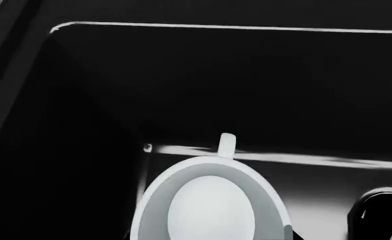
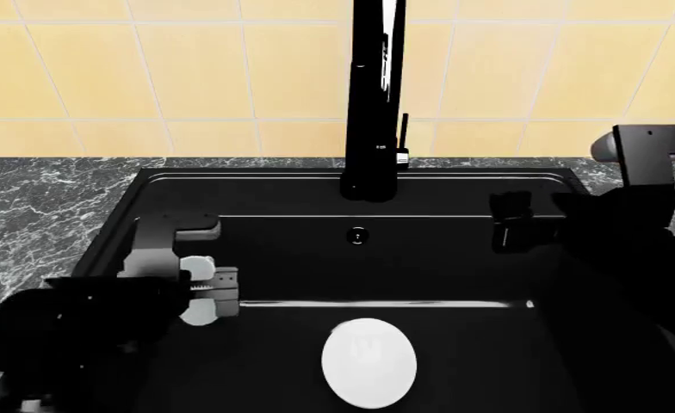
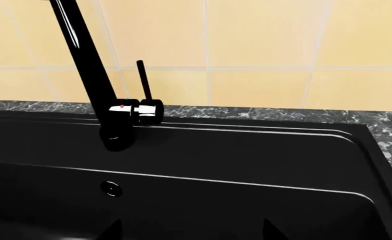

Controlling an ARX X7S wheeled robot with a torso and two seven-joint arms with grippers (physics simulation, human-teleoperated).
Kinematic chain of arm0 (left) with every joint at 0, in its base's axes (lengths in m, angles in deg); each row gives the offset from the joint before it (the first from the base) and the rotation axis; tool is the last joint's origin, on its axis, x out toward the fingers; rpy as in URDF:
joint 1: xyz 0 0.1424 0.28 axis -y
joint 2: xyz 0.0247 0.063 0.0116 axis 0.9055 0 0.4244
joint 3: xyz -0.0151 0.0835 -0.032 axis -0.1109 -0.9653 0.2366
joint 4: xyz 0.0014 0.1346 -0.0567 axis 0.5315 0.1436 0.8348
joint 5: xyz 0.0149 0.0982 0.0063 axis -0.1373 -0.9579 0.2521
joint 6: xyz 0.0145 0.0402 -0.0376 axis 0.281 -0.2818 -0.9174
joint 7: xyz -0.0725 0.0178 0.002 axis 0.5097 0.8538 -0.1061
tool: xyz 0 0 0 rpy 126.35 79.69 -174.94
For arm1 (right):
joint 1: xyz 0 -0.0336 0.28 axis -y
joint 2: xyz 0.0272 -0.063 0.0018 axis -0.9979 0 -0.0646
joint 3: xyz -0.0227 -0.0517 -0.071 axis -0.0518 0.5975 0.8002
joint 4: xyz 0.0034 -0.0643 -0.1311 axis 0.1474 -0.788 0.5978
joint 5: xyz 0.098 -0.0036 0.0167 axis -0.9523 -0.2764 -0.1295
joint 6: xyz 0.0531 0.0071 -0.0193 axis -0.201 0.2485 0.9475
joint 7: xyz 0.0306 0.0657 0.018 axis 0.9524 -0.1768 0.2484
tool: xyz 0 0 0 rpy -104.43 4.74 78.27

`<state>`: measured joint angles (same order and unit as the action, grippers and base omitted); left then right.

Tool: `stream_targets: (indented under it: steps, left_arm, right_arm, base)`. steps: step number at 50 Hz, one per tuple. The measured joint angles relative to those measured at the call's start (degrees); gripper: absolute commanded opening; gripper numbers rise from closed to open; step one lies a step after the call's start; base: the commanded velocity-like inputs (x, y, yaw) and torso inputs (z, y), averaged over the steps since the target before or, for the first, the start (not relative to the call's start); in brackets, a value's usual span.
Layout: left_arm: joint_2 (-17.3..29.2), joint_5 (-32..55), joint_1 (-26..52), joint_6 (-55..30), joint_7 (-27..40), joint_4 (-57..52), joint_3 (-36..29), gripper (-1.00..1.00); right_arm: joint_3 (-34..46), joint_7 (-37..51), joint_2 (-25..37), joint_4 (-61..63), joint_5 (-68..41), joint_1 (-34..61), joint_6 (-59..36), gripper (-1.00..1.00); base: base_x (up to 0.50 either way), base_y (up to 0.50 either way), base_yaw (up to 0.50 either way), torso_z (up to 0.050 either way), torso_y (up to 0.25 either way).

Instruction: Pick the cup and bowl from the sink and place them on the counter for drying.

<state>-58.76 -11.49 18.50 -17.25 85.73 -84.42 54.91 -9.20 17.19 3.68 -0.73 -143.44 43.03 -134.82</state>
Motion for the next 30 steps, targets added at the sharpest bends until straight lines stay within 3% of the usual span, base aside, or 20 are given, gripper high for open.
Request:
stream_targets:
  steps: [17, 30]
  left_arm:
    - [12.43, 45.96, 8.62, -4.71, 32.15, -4.64, -3.57, -1.00]
    - [18.00, 61.69, 12.79, -3.49, 40.69, -5.91, -5.67, -1.00]
  right_arm:
    - [5.79, -1.94, -4.65, -10.12, -2.61, 3.74, -5.09, 1.00]
    - [16.20, -11.53, -7.98, -21.93, 2.76, 8.68, -5.46, 1.00]
  base:
    - [0.00, 0.00, 0.00, 0.000, 0.001]
    - [0.00, 0.00, 0.00, 0.000, 0.001]
